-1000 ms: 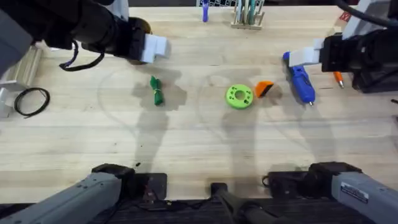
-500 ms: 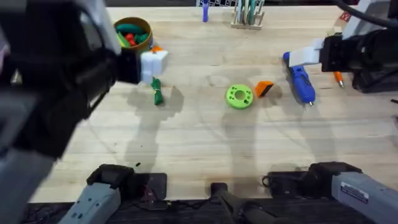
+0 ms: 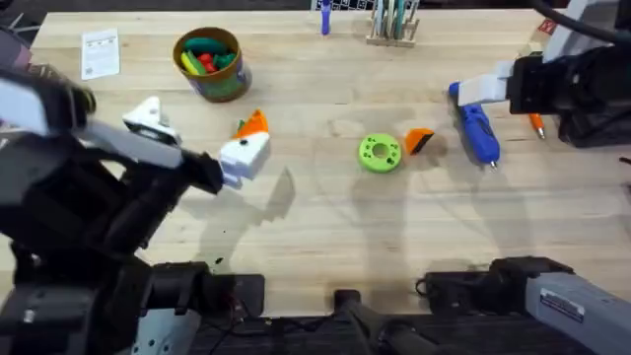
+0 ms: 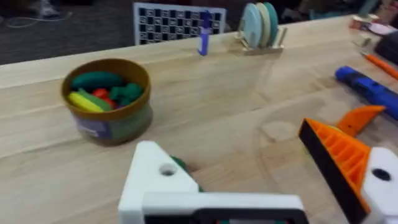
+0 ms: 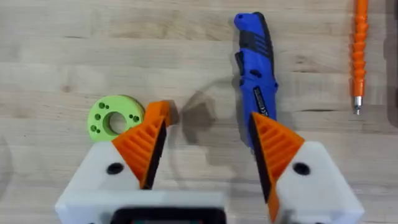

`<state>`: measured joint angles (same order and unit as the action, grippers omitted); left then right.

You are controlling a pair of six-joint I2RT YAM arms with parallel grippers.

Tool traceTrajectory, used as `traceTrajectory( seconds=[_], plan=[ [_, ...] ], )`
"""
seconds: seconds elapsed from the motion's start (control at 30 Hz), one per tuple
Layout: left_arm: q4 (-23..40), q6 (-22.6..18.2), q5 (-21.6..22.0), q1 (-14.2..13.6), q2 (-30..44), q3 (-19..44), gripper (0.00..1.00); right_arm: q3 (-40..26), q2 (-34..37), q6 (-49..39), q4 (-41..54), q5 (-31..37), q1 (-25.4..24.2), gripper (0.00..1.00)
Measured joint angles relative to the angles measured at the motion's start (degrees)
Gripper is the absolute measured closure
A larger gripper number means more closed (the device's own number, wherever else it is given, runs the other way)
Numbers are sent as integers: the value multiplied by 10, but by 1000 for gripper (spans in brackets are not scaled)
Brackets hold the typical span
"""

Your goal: Pick up the gripper from the table and insert it into the empty holder that is missing its gripper. Then pick up a screw, insert it into the mounting hole, and use the screwdriver to tighten it. Finally, clean up the table by picking up the vegetable and placing it into the bucket.

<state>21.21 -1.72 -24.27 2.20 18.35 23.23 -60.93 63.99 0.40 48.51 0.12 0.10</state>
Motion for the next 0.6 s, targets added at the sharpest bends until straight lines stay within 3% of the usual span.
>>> traceTrajectory(
  seconds=[0.27, 0.47, 0.6],
  plan=[
    [-101, 6, -99, 0, -84, -103, 15, 0, 0, 0, 0, 0, 0, 189],
    [-159, 63, -133, 0, -137, -172, 15, 0, 0, 0, 0, 0, 0, 189],
    [-192, 88, -178, 0, -168, -204, 15, 0, 0, 0, 0, 0, 0, 189]
  ],
)
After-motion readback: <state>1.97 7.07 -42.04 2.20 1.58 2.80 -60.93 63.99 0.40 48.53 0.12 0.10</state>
